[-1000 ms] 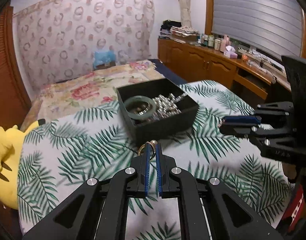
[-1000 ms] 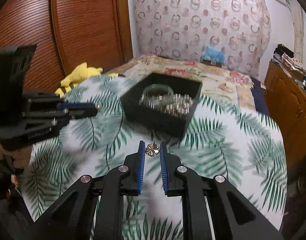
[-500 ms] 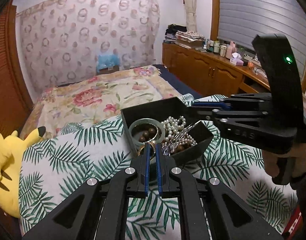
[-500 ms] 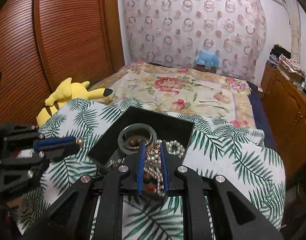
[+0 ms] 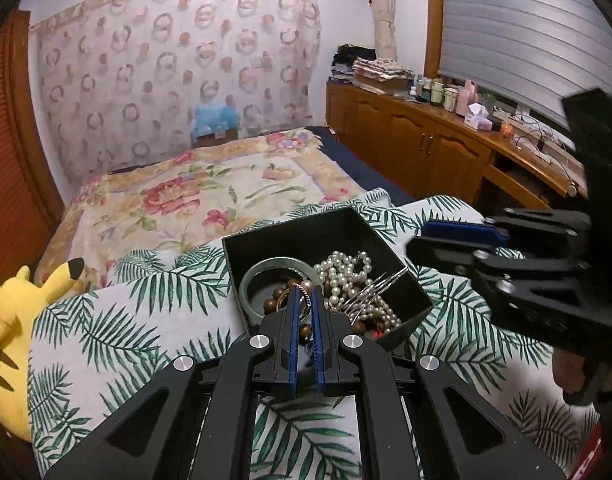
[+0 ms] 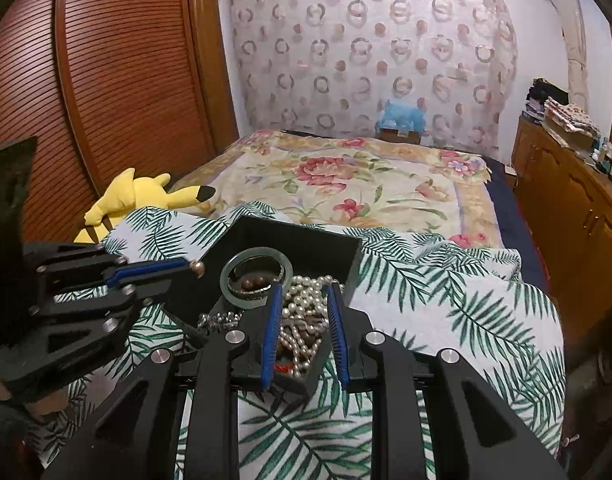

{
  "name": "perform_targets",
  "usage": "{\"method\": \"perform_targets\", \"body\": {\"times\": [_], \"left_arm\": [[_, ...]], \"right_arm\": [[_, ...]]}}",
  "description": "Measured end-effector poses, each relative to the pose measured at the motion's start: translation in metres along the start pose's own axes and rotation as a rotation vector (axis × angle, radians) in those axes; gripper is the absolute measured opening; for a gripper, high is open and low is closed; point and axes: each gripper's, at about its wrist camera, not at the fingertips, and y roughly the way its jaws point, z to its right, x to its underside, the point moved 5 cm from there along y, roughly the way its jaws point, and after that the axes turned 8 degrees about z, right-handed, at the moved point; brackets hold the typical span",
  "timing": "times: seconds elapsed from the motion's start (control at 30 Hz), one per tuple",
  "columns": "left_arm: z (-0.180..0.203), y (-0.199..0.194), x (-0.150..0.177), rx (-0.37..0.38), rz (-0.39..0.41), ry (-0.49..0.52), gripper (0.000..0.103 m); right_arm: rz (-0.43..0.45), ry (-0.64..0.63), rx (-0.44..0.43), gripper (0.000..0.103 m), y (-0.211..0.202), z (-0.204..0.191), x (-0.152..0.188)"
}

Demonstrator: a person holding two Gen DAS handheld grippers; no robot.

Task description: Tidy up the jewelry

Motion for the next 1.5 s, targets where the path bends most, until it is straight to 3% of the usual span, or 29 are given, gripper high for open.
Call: {"method": "perform_targets", "body": {"times": [0.03,0.1,0.17,0.23,0.3,0.37,0.43,0.5,0.6,0.7,0.83,1.03,1.5], "left_arm": [[0.0,0.001,0.001,-0.001,-0.003,-0.003,0.007],[0.001,0.0,0.003,-0.011,-0.004,-0.005,0.024],[0.001,-0.005,0.006,-0.015,0.003,-0.012,0.034],[0.002,-0.009,0.008,-0.013,-0.001,-0.017,0.04],[0.004,-0.017,0.009,-0.025,0.01,-0.009,0.057],[0.005,-0.027,0.011,-0.025,0.023,-0.012,0.067],[0.005,-0.034,0.013,-0.028,0.029,-0.019,0.077],[0.006,-0.045,0.016,-0.045,0.042,-0.019,0.083],[0.005,-0.06,0.021,-0.077,0.057,-0.028,0.092],[0.003,-0.078,0.026,-0.095,0.076,-0.051,0.095],[0.002,-0.096,0.03,-0.117,0.096,-0.068,0.095],[-0.003,-0.117,0.035,-0.142,0.12,-0.099,0.095],[-0.005,-0.124,0.038,-0.157,0.133,-0.105,0.095]], "right_arm": [[0.004,-0.001,0.006,0.025,-0.004,0.0,0.001],[0.013,-0.002,0.013,0.025,-0.009,0.001,0.002],[0.024,0.001,0.018,0.025,-0.017,0.001,0.004],[0.034,0.005,0.022,0.025,-0.023,0.0,0.007],[0.046,0.012,0.028,0.025,-0.031,-0.001,0.01],[0.055,0.022,0.033,0.026,-0.036,0.0,0.012],[0.067,0.028,0.045,0.034,-0.044,-0.002,0.016],[0.086,0.028,0.071,0.056,-0.052,-0.005,0.017],[0.127,0.035,0.107,0.077,-0.071,-0.01,0.021],[0.159,0.05,0.115,0.094,-0.087,-0.015,0.026],[0.185,0.052,0.133,0.1,-0.102,-0.019,0.028],[0.197,0.061,0.176,0.1,-0.114,-0.021,0.035],[0.201,0.064,0.175,0.1,-0.116,-0.023,0.04]]}}
